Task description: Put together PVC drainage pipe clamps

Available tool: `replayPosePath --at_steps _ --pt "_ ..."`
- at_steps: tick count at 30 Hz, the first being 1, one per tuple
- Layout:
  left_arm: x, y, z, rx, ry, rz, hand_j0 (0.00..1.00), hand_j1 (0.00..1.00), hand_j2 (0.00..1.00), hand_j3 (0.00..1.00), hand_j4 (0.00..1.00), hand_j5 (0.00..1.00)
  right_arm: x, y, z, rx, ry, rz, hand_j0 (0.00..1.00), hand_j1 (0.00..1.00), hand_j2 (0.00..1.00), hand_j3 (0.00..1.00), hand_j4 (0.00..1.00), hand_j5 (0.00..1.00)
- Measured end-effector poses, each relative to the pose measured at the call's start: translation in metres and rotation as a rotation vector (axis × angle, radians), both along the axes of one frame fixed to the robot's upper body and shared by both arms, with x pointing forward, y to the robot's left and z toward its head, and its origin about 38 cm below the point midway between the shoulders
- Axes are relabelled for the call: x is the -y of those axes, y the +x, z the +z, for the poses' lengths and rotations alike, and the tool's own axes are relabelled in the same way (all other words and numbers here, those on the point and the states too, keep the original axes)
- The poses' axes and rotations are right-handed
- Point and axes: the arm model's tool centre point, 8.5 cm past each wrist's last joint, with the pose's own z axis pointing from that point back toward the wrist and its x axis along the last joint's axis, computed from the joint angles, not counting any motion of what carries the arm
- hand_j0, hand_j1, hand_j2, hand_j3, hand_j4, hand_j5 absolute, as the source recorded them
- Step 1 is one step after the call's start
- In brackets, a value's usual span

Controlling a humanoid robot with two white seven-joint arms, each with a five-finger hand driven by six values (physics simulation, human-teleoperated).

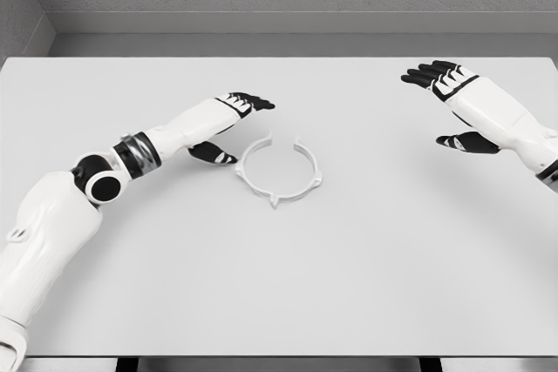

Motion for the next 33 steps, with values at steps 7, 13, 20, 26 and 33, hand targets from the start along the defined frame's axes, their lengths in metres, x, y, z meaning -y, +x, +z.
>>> replayPosePath --at_steps 7,13,20,26,33 --pt "0.003 -0.001 -0.001 -0.001 -0.005 -0.004 1.0 1.0 1.0 1.0 1.0 1.0 0.0 0.0 -0.001 -0.002 0.0 0.001 1.0 1.0 1.0 1.0 1.0 1.0" --pt "0.005 -0.002 -0.001 -0.002 -0.008 -0.007 1.0 1.0 1.0 1.0 1.0 1.0 0.0 0.0 0.0 -0.001 0.0 0.001 1.0 1.0 1.0 1.0 1.0 1.0" --pt "0.01 -0.002 -0.001 -0.002 -0.017 -0.013 1.0 1.0 1.0 1.0 1.0 1.0 0.0 0.0 0.0 -0.001 0.0 0.001 1.0 1.0 1.0 1.0 1.0 1.0" --pt "0.014 -0.002 -0.001 -0.002 -0.024 -0.017 1.0 1.0 1.0 1.0 1.0 1.0 0.0 0.0 -0.001 -0.003 0.0 0.001 1.0 1.0 1.0 1.0 1.0 1.0" --pt "0.019 -0.003 -0.001 -0.002 -0.034 -0.024 1.0 1.0 1.0 1.0 1.0 1.0 0.0 0.0 -0.001 -0.003 -0.001 0.001 1.0 1.0 1.0 1.0 1.0 1.0"
